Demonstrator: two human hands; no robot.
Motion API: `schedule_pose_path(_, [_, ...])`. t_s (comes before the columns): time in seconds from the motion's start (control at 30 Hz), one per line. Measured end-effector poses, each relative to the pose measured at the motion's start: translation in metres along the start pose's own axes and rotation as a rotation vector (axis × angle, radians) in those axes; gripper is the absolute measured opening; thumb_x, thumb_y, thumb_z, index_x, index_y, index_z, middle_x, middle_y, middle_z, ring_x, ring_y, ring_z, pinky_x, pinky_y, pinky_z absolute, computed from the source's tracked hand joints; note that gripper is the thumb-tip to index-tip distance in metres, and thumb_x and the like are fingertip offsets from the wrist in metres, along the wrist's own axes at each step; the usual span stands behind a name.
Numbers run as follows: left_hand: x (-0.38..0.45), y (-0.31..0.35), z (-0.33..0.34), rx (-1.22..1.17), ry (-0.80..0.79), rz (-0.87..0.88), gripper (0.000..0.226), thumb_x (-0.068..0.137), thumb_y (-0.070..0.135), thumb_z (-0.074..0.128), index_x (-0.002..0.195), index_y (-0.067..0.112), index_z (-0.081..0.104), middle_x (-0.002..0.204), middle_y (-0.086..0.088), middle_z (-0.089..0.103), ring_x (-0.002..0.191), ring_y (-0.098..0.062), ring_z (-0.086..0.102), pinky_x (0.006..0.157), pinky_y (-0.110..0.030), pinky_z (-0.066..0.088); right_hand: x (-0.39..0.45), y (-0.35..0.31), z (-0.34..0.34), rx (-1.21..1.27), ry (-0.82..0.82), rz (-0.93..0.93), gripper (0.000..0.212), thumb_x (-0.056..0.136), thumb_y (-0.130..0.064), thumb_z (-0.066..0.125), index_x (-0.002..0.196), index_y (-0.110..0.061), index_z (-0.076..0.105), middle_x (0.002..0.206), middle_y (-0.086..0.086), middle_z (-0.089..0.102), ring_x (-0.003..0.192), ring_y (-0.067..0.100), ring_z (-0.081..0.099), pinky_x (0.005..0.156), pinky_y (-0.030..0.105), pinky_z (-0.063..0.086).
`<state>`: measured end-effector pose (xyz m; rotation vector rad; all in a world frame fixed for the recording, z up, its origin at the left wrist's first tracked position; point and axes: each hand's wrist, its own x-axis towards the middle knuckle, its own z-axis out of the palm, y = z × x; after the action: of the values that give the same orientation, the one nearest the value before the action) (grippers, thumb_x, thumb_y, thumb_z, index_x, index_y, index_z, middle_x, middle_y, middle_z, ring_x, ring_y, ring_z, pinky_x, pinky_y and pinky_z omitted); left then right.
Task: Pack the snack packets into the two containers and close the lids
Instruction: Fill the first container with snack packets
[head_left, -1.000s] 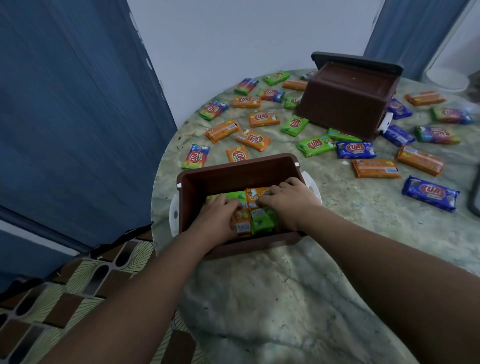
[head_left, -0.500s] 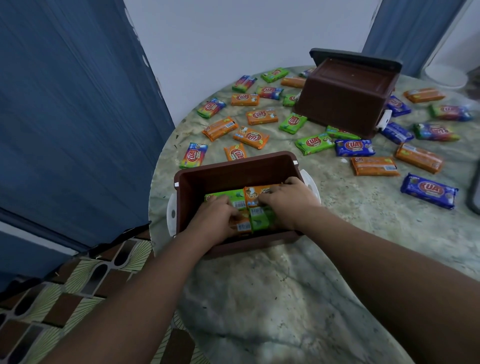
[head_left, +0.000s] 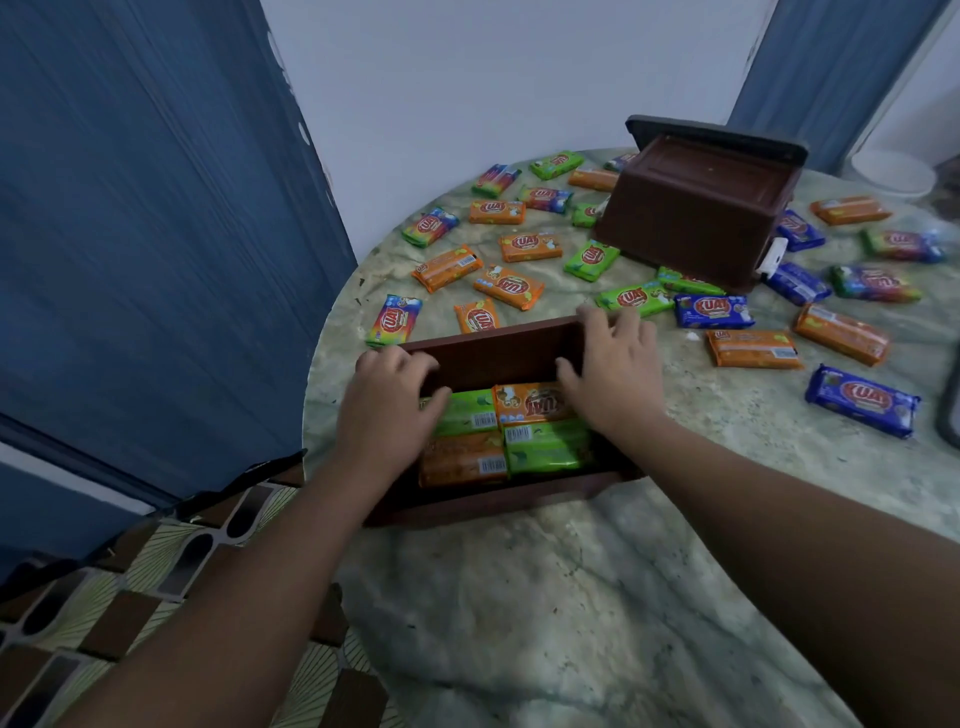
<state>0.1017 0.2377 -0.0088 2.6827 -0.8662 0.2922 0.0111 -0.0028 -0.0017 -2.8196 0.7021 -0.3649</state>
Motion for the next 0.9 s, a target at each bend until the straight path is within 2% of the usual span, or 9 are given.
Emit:
schedule_pose_path(0.07, [0.010, -0.018, -0.003, 0.094, 0.063, -0.098, 0.045, 0.091, 0.046, 0.067, 0.126, 0.019, 0.060, 0.116, -0.008, 0.055, 0.108, -0.026, 0.047, 0.086, -0.039, 0.045, 0.006, 0.002, -0.003, 0.050, -0.166, 0.152, 0.073, 0.094, -0.034, 0.064, 0.152, -0.020, 0.024, 0.140, 0.018, 0.037, 0.124, 0.039, 0.046, 0.097, 0.047, 0.044])
schedule_pose_path(0.17, [0.022, -0.040, 0.002, 0.159, -0.058, -0.208, 0.059, 0.091, 0.053, 0.065, 0.134, 0.016, 0.051, 0.121, -0.015, 0.051, 0.110, -0.033, 0.045, 0.087, -0.043, 0.045, 0.008, 0.007, 0.001, 0.102, -0.326, 0.200, 0.074, 0.096, -0.023, 0.058, 0.155, -0.027, 0.013, 0.141, 0.017, 0.039, 0.112, 0.039, 0.059, 0.076, 0.043, 0.047])
schedule_pose_path(0.27, [0.031, -0.042, 0.012, -0.043, -0.212, -0.307, 0.048, 0.097, 0.053, 0.055, 0.130, 0.020, 0.045, 0.120, -0.012, 0.050, 0.108, -0.033, 0.053, 0.081, -0.044, 0.049, 0.011, 0.007, 0.004, 0.097, -0.320, 0.191, 0.081, 0.095, -0.021, 0.057, 0.157, -0.028, 0.005, 0.138, 0.016, 0.046, 0.110, 0.038, 0.061, 0.077, 0.043, 0.050])
schedule_pose_path(0.37, [0.034, -0.037, 0.017, -0.084, -0.215, -0.340, 0.033, 0.103, 0.045, 0.048, 0.124, 0.020, 0.042, 0.114, -0.012, 0.049, 0.093, -0.032, 0.058, 0.070, -0.040, 0.046, 0.014, 0.006, 0.005, 0.092, -0.330, 0.189, 0.082, 0.095, -0.020, 0.057, 0.157, -0.030, 0.004, 0.136, 0.016, 0.049, 0.109, 0.037, 0.061, 0.080, 0.045, 0.053])
schedule_pose_path(0.47, [0.038, -0.038, 0.019, -0.072, -0.205, -0.341, 0.029, 0.104, 0.045, 0.046, 0.120, 0.022, 0.041, 0.114, -0.011, 0.049, 0.087, -0.029, 0.057, 0.067, -0.039, 0.047, 0.018, 0.007, 0.005, 0.099, -0.331, 0.178, 0.079, 0.096, -0.021, 0.057, 0.156, -0.027, 0.007, 0.135, 0.017, 0.049, 0.110, 0.038, 0.061, 0.081, 0.045, 0.052])
schedule_pose_path(0.57, [0.045, -0.044, 0.021, -0.068, -0.203, -0.334, 0.031, 0.104, 0.045, 0.046, 0.122, 0.021, 0.041, 0.115, -0.011, 0.050, 0.088, -0.028, 0.055, 0.065, -0.038, 0.043, 0.022, 0.004, 0.006, 0.095, -0.335, 0.173, 0.080, 0.096, -0.025, 0.058, 0.157, -0.026, 0.007, 0.135, 0.016, 0.049, 0.111, 0.038, 0.060, 0.077, 0.044, 0.050])
schedule_pose_path(0.7, [0.058, -0.049, 0.025, -0.049, -0.194, -0.328, 0.037, 0.103, 0.046, 0.047, 0.129, 0.020, 0.043, 0.117, -0.014, 0.051, 0.095, -0.034, 0.058, 0.068, -0.038, 0.041, 0.030, -0.001, 0.008, 0.089, -0.319, 0.190, 0.080, 0.096, -0.025, 0.056, 0.158, -0.026, 0.005, 0.136, 0.015, 0.049, 0.108, 0.037, 0.062, 0.075, 0.044, 0.053])
schedule_pose_path(0.9, [0.062, -0.049, 0.026, -0.001, -0.186, -0.338, 0.038, 0.103, 0.049, 0.045, 0.130, 0.021, 0.042, 0.122, -0.013, 0.051, 0.098, -0.034, 0.058, 0.067, -0.038, 0.042, 0.034, -0.002, 0.015, 0.116, -0.316, 0.201, 0.082, 0.096, -0.025, 0.058, 0.158, -0.026, 0.004, 0.137, 0.016, 0.049, 0.108, 0.038, 0.062, 0.081, 0.048, 0.055])
